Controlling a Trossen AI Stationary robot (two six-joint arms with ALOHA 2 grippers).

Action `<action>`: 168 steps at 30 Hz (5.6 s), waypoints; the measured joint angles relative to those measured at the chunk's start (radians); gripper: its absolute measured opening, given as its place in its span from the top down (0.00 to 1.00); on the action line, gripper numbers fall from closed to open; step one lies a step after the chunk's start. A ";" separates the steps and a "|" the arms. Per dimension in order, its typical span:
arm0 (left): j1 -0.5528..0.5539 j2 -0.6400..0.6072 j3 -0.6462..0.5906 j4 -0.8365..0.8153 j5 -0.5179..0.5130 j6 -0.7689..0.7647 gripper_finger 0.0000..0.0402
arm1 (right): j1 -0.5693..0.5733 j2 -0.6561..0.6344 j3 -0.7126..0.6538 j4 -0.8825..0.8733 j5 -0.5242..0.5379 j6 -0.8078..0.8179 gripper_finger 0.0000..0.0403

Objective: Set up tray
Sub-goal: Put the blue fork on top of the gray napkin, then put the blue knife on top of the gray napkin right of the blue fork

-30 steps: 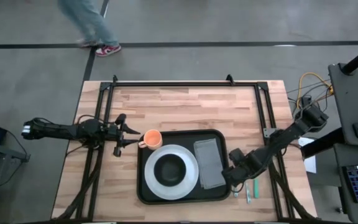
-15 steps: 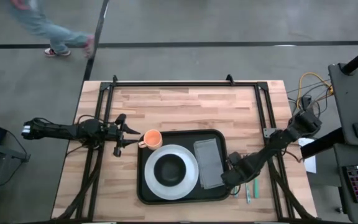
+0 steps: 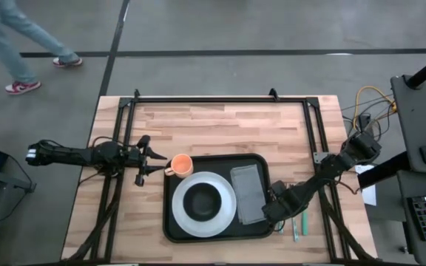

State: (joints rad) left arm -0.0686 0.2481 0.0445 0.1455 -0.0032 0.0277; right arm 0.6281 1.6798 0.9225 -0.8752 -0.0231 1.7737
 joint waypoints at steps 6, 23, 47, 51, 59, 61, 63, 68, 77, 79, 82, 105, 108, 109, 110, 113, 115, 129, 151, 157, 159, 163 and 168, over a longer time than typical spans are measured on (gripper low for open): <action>0.000 0.000 -0.001 0.000 0.000 0.000 0.68 | 0.000 -0.002 -0.039 0.080 -0.003 -0.016 0.59; 0.000 0.000 -0.001 -0.001 0.000 0.000 0.68 | -0.001 -0.025 -0.072 0.149 -0.016 -0.143 0.96; 0.000 0.000 -0.001 -0.001 0.000 0.000 0.68 | -0.003 -0.088 -0.075 0.011 -0.042 0.007 0.97; 0.000 0.000 -0.001 -0.001 0.000 0.000 0.68 | -0.003 -0.089 -0.075 0.005 -0.048 0.031 0.97; 0.000 0.000 -0.001 -0.001 0.000 0.000 0.68 | -0.002 -0.089 -0.075 -0.040 -0.046 0.076 0.97; 0.000 0.000 -0.001 -0.001 0.000 0.000 0.68 | -0.002 -0.090 -0.074 -0.039 -0.045 0.070 0.97; 0.000 0.000 -0.001 -0.001 0.000 0.000 0.68 | -0.003 -0.091 -0.074 -0.041 -0.045 0.056 0.97; 0.000 0.000 -0.001 -0.001 0.000 0.000 0.68 | -0.003 -0.105 -0.074 -0.051 -0.020 0.039 0.97; 0.000 0.000 -0.001 0.000 0.000 0.000 0.68 | -0.007 -0.176 -0.072 -0.139 0.027 0.188 0.97; 0.000 0.000 -0.001 0.000 0.000 0.000 0.68 | -0.011 -0.202 -0.068 -0.139 0.032 0.197 0.97; 0.000 0.000 -0.001 0.000 0.000 0.000 0.68 | -0.020 -0.243 -0.054 -0.135 0.058 0.232 0.97; 0.000 0.000 -0.001 0.000 0.000 0.000 0.68 | -0.275 0.058 0.334 -0.136 0.228 -0.222 0.97; 0.000 0.000 -0.001 0.000 0.000 0.000 0.68 | -0.285 0.129 0.380 -0.135 0.224 -0.268 0.97; 0.000 0.000 -0.001 0.000 0.000 0.000 0.68 | -0.289 0.149 0.395 -0.134 0.221 -0.278 0.97; 0.000 0.000 -0.001 0.000 0.000 0.000 0.68 | -0.290 0.168 0.410 -0.130 0.217 -0.284 0.97; 0.000 0.000 -0.001 0.000 0.000 -0.001 0.68 | -0.294 0.217 0.450 -0.124 0.213 -0.303 0.97; 0.000 0.000 -0.001 0.000 0.000 0.000 0.68 | -0.296 0.240 0.466 -0.119 0.218 -0.304 0.97; 0.000 0.000 -0.001 0.000 0.000 0.000 0.68 | -0.282 0.259 0.475 -0.078 0.274 -0.213 0.97; 0.000 0.000 -0.001 0.000 0.000 0.000 0.68 | -0.275 0.257 0.479 -0.062 0.250 -0.082 0.75; 0.000 0.000 -0.001 0.000 0.000 0.000 0.68 | -0.275 0.257 0.479 -0.055 0.251 -0.066 0.68; 0.000 0.000 -0.001 0.000 0.000 0.000 0.68 | -0.275 0.257 0.478 -0.050 0.251 -0.061 0.67; 0.000 0.000 -0.001 0.000 0.000 0.000 0.68 | -0.275 0.257 0.478 -0.018 0.251 -0.079 0.66; 0.000 0.000 -0.001 0.000 0.000 0.000 0.68 | -0.275 0.257 0.478 0.004 0.251 -0.075 0.68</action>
State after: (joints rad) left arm -0.0685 0.2485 0.0433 0.1454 -0.0032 0.0273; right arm 0.3531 1.9369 1.4010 -0.8713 0.2279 1.6983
